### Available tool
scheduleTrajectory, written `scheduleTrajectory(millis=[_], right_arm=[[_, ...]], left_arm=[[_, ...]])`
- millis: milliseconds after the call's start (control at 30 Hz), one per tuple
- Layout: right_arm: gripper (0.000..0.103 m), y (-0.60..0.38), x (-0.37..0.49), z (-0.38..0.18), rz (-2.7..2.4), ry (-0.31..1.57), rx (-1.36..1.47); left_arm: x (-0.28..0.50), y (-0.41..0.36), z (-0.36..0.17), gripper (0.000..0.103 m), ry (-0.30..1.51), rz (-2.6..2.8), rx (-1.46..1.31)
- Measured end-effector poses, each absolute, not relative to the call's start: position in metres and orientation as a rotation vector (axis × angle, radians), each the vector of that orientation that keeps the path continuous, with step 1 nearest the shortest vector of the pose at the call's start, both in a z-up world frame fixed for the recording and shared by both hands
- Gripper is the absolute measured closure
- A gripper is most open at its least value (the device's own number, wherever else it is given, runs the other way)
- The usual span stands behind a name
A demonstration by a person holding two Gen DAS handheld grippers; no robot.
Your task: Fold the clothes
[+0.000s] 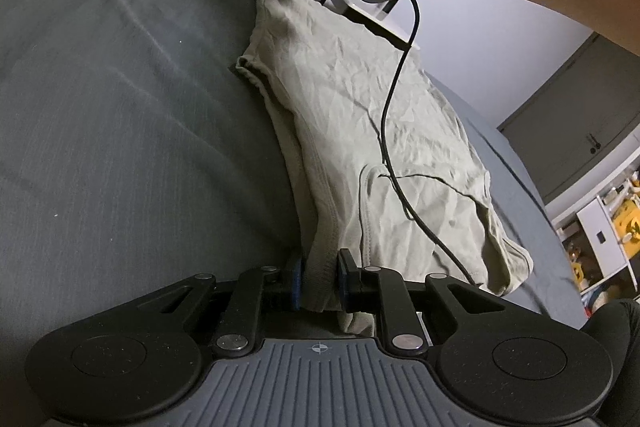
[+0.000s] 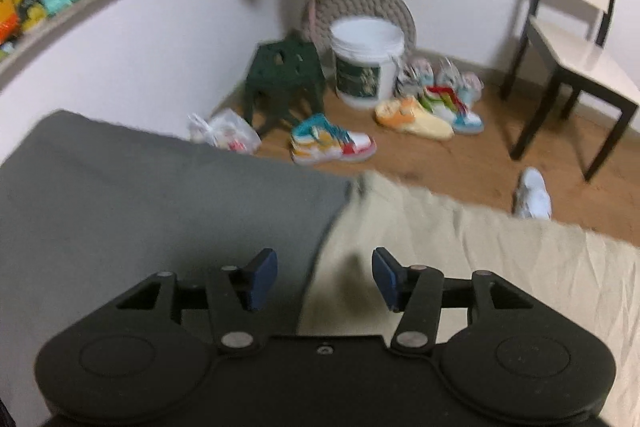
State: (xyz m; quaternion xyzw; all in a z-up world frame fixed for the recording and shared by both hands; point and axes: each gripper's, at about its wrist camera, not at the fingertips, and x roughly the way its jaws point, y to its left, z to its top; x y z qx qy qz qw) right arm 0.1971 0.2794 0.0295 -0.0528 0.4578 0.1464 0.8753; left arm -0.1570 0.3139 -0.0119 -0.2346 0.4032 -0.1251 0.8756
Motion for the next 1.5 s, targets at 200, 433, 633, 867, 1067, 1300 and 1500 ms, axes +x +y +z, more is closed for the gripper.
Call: scheduleTrajectory(millis=[200, 433, 633, 867, 1067, 1300, 1500], right_arm=[[0.051, 0.277, 0.197, 0.015, 0.278, 1.035, -0.121], [0.051, 0.300, 0.200, 0.017, 0.250, 0.944, -0.212], [0.064, 0.312, 0.209, 0.005, 0.258, 0.949, -0.235], [0.064, 0.308, 0.214, -0.001, 0.250, 0.959, -0.206], [0.064, 0.303, 0.218, 0.000, 0.274, 0.982, -0.208], [0.087, 0.298, 0.221, 0.001, 0.280, 0.993, -0.219], [0.088, 0.299, 0.220, 0.002, 0.286, 0.995, -0.236]], left_arm=[[-0.154, 0.315, -0.009, 0.085, 0.900, -0.248, -0.497], [-0.156, 0.320, -0.002, 0.078, 0.938, -0.192, -0.501], [-0.157, 0.315, -0.003, 0.075, 0.947, -0.186, -0.441], [-0.165, 0.330, 0.013, 0.075, 0.781, -0.144, -0.478], [-0.142, 0.341, 0.005, 0.074, 0.764, -0.132, -0.536], [-0.144, 0.312, -0.003, 0.074, 0.902, -0.185, -0.434], [-0.157, 0.324, 0.024, 0.074, 0.939, -0.162, -0.382]])
